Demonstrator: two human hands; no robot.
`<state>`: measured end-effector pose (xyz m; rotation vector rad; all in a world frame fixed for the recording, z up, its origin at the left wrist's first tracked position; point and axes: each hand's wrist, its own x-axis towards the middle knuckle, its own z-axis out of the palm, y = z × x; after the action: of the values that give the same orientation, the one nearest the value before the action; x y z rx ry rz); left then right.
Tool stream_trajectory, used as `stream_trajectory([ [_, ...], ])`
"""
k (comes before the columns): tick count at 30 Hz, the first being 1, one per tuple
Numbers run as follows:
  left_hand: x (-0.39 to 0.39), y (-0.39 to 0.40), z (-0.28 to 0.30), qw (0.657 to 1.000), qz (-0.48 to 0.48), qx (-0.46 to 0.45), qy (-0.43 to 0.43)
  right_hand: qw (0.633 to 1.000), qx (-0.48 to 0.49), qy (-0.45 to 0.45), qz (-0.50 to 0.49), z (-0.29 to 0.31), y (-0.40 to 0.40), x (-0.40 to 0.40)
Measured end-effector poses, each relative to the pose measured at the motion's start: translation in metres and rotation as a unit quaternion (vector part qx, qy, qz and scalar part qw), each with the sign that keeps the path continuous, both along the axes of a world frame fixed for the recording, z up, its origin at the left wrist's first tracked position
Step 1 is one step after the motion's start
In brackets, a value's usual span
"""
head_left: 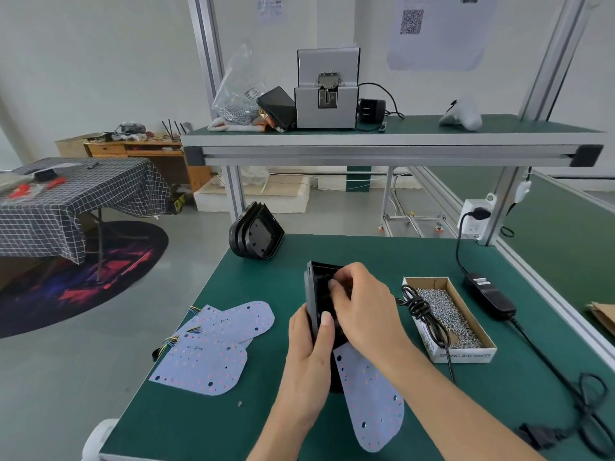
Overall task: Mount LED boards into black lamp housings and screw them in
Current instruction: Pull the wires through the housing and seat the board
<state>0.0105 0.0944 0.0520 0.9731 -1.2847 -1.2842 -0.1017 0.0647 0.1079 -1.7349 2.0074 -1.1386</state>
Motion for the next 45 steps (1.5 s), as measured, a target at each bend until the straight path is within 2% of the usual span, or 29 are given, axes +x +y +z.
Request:
stream_trajectory([
  [3,-0.001,0.0,0.0,1.0,0.017,-0.014,-0.019,1.0,0.003,0.007,0.006,0.004,0.001,0.002],
  [9,-0.001,0.002,0.0,0.998,0.023,-0.039,-0.037,0.996,0.022,-0.087,0.029,0.006,0.001,-0.003],
  [16,0.0,0.001,0.001,0.997,0.014,-0.024,-0.067,0.999,0.029,0.018,0.012,0.004,0.002,0.001],
  [19,0.002,0.001,-0.002,0.996,0.018,-0.035,-0.084,0.999,0.032,0.02,0.011,0.005,0.001,0.003],
  [21,0.004,0.001,-0.002,0.995,0.014,-0.038,-0.088,0.999,0.03,-0.013,0.018,0.007,0.001,0.002],
  [25,0.005,0.001,0.001,0.998,0.015,-0.026,-0.063,0.997,0.006,-0.072,0.034,0.008,0.002,0.003],
  [29,0.004,0.001,0.003,0.999,0.013,-0.007,-0.031,0.998,-0.013,-0.015,0.065,0.002,0.006,0.006],
  [33,0.005,0.002,0.002,0.999,0.024,-0.008,-0.033,0.993,-0.021,0.001,0.119,-0.001,0.006,0.0],
  [37,0.005,0.005,0.004,0.999,0.028,-0.015,-0.036,0.992,-0.057,-0.033,0.106,0.0,0.004,-0.003],
  [43,0.005,0.005,0.004,0.999,0.048,0.013,0.006,0.993,-0.082,-0.059,0.062,-0.002,0.004,-0.008],
  [45,0.005,0.005,0.002,0.998,0.053,0.012,-0.007,0.993,-0.099,-0.043,0.057,-0.001,0.006,-0.011],
])
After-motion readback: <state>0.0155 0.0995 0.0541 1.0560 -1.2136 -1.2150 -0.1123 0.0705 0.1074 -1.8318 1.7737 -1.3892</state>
